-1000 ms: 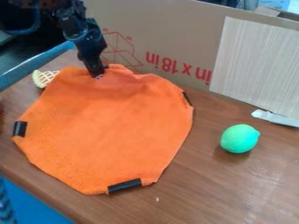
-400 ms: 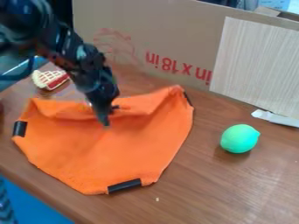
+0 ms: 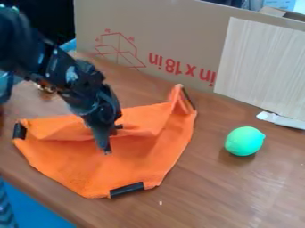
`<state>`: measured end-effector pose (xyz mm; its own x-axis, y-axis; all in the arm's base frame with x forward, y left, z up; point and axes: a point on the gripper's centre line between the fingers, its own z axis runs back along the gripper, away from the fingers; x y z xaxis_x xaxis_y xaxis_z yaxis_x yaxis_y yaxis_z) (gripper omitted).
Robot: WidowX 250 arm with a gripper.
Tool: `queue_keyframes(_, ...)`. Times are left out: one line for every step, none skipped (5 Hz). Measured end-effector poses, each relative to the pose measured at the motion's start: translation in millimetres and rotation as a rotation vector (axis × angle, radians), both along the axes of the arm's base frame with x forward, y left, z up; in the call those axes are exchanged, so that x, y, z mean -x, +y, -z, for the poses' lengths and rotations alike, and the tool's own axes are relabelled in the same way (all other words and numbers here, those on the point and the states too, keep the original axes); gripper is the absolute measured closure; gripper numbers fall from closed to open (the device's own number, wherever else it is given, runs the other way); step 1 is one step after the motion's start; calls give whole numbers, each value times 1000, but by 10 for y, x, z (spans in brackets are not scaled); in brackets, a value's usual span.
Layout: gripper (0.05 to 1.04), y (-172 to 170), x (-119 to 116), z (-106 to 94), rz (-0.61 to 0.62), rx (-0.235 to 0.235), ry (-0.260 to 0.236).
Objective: Fold the cloth from top left to bottom right
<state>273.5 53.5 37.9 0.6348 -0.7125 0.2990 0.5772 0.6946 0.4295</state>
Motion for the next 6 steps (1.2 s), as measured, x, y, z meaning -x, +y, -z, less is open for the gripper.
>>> queue_keyframes(1015, -109, 107, -36, 3, 10, -2)
queue_keyframes(1015, -231, 175, 11, -34, -9, 0)
queue_keyframes(1015, -326, 213, 81, -34, -50, -2)
queue_keyframes(998, -416, 271, 183, -35, -71, 6)
queue_keyframes(839, -492, 362, 234, -56, -83, -11)
queue_keyframes(564, -564, 442, 230, -28, -29, 28)
